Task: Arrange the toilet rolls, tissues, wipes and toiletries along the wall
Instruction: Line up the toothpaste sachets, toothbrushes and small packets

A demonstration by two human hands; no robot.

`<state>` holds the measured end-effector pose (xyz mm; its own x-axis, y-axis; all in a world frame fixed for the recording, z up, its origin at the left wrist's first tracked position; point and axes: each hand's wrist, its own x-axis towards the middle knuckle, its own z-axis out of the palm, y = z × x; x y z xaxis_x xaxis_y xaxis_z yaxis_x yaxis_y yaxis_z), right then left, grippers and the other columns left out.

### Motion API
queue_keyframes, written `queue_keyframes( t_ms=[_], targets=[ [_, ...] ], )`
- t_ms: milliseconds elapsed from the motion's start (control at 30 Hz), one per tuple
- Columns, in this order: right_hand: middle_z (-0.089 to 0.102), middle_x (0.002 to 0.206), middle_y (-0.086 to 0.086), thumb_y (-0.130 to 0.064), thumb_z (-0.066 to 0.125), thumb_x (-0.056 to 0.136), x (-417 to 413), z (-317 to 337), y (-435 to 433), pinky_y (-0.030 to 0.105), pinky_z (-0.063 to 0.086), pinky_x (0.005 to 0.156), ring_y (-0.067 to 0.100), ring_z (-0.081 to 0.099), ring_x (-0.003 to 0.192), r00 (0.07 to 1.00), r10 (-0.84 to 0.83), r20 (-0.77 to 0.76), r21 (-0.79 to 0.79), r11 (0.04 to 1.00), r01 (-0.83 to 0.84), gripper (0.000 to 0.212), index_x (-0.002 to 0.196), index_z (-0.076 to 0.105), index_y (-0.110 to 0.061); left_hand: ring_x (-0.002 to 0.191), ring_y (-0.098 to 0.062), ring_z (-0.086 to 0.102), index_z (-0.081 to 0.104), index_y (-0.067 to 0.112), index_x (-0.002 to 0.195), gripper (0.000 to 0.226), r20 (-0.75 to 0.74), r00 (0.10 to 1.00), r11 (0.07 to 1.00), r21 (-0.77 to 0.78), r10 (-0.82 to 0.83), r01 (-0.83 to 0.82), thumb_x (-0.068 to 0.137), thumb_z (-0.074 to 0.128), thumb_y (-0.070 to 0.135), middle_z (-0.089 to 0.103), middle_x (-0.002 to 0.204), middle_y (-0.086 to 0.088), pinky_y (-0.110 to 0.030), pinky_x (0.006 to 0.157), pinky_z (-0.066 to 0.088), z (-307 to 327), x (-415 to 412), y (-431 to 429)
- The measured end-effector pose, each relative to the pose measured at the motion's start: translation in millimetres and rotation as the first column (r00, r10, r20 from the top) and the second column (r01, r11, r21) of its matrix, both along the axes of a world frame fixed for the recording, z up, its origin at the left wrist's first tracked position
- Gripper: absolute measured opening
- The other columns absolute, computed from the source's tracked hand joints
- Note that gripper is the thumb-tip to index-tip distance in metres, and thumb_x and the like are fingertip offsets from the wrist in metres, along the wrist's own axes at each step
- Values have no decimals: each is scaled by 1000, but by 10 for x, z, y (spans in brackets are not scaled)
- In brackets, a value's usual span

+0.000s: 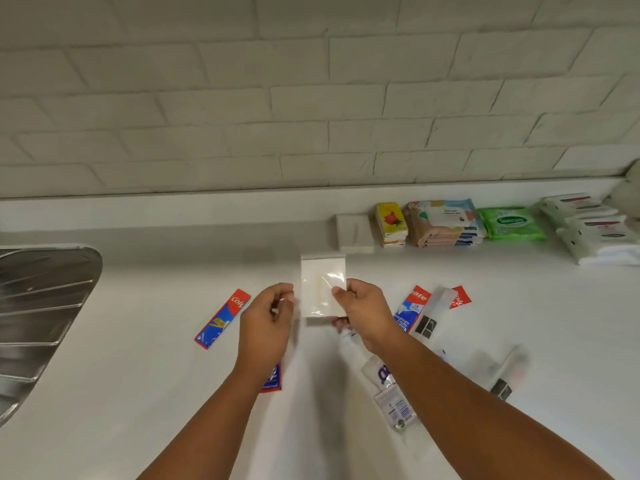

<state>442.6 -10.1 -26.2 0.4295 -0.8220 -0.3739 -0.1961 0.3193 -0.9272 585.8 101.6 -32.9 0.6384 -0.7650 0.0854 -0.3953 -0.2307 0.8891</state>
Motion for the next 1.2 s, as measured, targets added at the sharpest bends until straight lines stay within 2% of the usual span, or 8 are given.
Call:
queue_keyframes(
  t_ms=[167, 367, 467, 567, 733, 867, 1033, 1200],
  targets=[
    [74, 96, 8, -22, 59, 96, -235, -22, -418, 57, 58, 76, 38, 72, 84, 1000, 0, -30, -34, 999, -1, 15, 103, 71, -15, 59, 1, 59, 75, 18, 89, 11, -307, 946, 979, 136, -104, 152, 93, 69, 26, 69, 66, 12, -16, 64, 48, 78, -252, -502],
    [66, 91, 10, -15, 52, 96, -306, -35, -974, 52, 53, 85, 28, 63, 80, 990, -75, -116, -181, 982, 54, 22, 104, 68, -3, 44, -6, 47, 69, 15, 66, 23, -305, 952, 987, 159, 26, 24, 88, 74, 17, 61, 52, 4, -20, 54, 42, 2, -360, -1244],
    [61, 130, 13, -10, 46, 97, -306, -132, -1241, 40, 42, 108, 29, 58, 119, 968, -39, -248, -270, 962, -31, 35, 129, 60, -5, 48, -14, 48, 66, 14, 57, 32, -249, 967, 978, 209, 47, 7, 86, 75, 23, 60, 50, 3, -25, 59, 38, -79, -249, -1628],
    [50, 144, 15, -11, 40, 98, -342, -113, -1335, 37, 42, 107, 32, 51, 128, 889, 68, -453, -310, 923, -229, 46, 144, 44, -10, 56, -16, 60, 70, 14, 60, 28, -253, 964, 967, 256, 84, -17, 87, 73, 24, 68, 58, 1, -25, 59, 41, -114, -146, -1908],
    [52, 140, 15, -10, 40, 95, -258, -202, -1458, 36, 48, 98, 32, 56, 118, 876, 160, -454, -222, 932, -285, 52, 147, 36, -11, 73, -25, 73, 72, 13, 62, 24, -211, 974, 946, 324, 83, -10, 85, 75, 22, 75, 71, -6, -31, 75, 58, -205, -66, -2189],
    [58, 105, 16, -5, 41, 93, -212, -249, -1483, 18, 44, 63, 27, 55, 89, 890, 187, -415, -139, 954, -266, 34, 125, 51, -5, 71, -26, 70, 70, 16, 57, 30, -89, 995, 927, 375, 53, -16, 85, 71, 27, 73, 67, -4, -29, 73, 53, -248, -107, -2253],
    [61, 107, 20, -4, 42, 91, -162, -294, -1494, 33, 47, 77, 37, 61, 99, 904, 172, -392, -148, 958, -247, 28, 117, 52, -7, 64, -26, 65, 64, 10, 55, 42, 75, 997, 910, 411, 31, -59, 88, 67, 37, 66, 59, -6, -25, 55, 42, -294, -121, -2261],
    [61, 115, 15, -4, 46, 93, -148, -283, -1499, 35, 48, 94, 31, 60, 106, 921, 171, -349, -145, 961, -234, 29, 121, 52, -6, 80, -27, 65, 67, 4, 80, 43, 101, 994, 923, 379, 30, -66, 90, 62, 45, 70, 79, -9, -29, 68, 44, -372, -119, -2260]
  ],
)
